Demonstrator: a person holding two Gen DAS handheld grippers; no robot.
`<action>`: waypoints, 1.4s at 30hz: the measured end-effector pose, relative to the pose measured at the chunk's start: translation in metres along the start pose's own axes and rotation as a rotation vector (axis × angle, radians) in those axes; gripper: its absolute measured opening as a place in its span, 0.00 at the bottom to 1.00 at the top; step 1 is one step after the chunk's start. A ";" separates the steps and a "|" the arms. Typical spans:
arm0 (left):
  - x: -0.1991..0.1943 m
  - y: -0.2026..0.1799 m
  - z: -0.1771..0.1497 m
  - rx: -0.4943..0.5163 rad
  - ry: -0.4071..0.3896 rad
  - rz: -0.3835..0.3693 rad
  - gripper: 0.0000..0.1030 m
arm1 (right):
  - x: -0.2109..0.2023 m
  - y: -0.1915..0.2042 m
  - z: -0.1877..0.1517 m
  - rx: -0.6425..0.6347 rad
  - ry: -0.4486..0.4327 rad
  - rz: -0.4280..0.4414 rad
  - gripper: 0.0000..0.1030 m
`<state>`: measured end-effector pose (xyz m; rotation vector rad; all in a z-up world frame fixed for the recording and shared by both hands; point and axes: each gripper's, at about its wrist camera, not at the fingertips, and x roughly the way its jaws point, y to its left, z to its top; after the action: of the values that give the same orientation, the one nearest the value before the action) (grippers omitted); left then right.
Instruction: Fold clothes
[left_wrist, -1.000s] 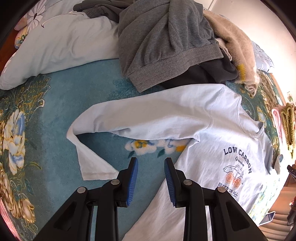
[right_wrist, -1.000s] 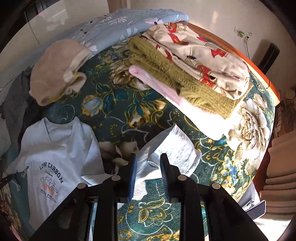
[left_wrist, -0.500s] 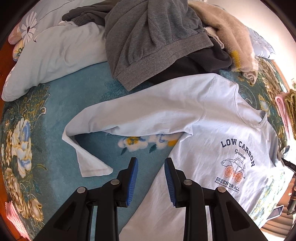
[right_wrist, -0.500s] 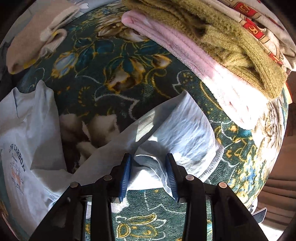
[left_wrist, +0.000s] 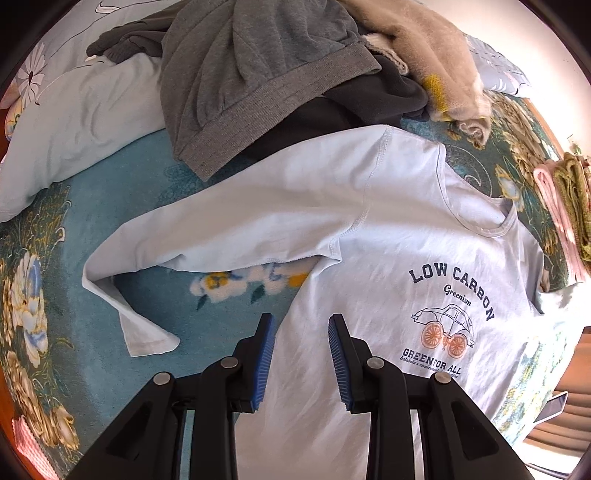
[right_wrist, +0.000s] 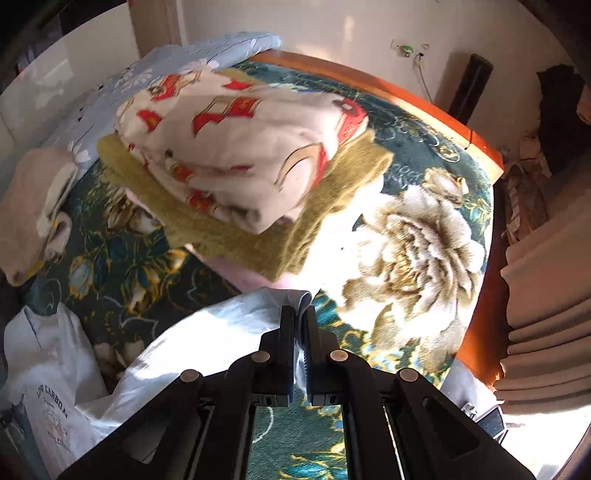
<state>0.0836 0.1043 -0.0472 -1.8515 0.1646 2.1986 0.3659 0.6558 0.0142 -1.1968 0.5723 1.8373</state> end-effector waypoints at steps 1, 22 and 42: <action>0.001 -0.001 0.000 0.002 0.000 -0.004 0.32 | -0.008 -0.008 0.007 0.018 -0.016 -0.011 0.04; -0.016 0.012 -0.001 -0.035 -0.077 -0.163 0.32 | -0.094 0.254 -0.039 -0.134 0.203 0.738 0.04; 0.015 -0.004 -0.006 -0.052 -0.008 -0.355 0.51 | -0.015 0.426 -0.126 -0.067 0.468 0.832 0.10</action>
<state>0.0881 0.1080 -0.0626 -1.7399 -0.2101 1.9798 0.0747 0.3277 -0.0572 -1.5928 1.4507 2.2441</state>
